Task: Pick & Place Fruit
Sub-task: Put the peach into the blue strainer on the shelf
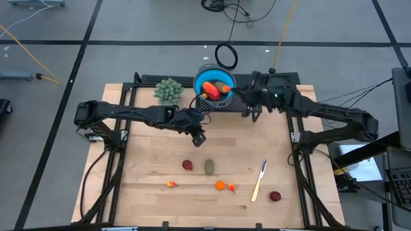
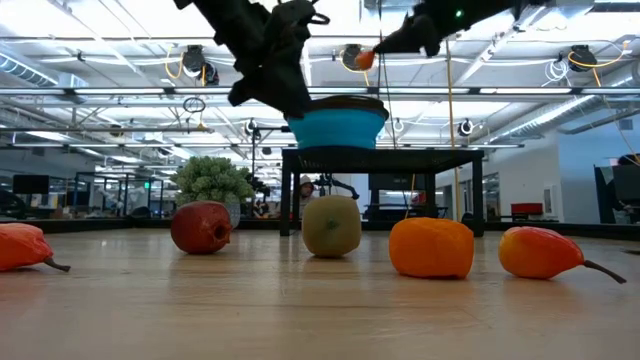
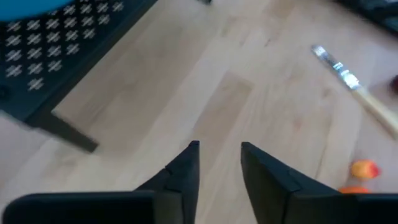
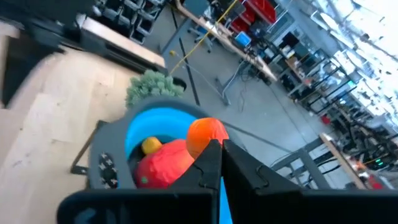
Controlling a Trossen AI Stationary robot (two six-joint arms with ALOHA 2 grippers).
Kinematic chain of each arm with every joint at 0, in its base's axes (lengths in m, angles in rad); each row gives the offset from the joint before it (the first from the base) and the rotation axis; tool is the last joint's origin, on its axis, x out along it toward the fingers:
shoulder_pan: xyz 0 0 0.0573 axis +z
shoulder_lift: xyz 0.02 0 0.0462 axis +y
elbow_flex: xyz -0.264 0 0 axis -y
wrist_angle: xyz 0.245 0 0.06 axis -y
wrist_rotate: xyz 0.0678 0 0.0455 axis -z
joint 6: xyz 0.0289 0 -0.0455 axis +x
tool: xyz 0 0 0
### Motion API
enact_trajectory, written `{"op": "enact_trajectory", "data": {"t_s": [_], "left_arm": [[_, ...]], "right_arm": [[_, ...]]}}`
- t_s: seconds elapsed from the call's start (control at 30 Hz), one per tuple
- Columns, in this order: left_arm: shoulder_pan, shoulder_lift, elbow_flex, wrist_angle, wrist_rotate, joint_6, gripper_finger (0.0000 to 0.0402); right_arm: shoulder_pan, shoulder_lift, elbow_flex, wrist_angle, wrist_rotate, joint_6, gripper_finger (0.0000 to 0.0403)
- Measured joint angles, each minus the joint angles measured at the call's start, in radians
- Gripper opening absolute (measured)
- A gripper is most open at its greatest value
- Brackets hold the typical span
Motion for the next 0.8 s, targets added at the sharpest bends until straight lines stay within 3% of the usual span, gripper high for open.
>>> {"op": "enact_trajectory", "data": {"t_s": [0.3, 0.6, 0.8], "left_arm": [[0.0, -0.078, -0.085, 0.164, 0.006, 0.052, 0.006], [-0.002, -0.304, -0.276, 0.354, 0.008, 0.1, 0.0005], [-0.008, -0.456, -0.413, 0.424, 0.005, 0.089, 0.0015]], "right_arm": [[-0.089, 0.141, 0.06, -0.016, -0.062, -0.001, 0.0], [-0.094, 0.177, 0.094, -0.061, -0.093, 0.008, 0.0], [-0.097, 0.177, 0.093, -0.129, -0.105, 0.025, 0.0]]}}
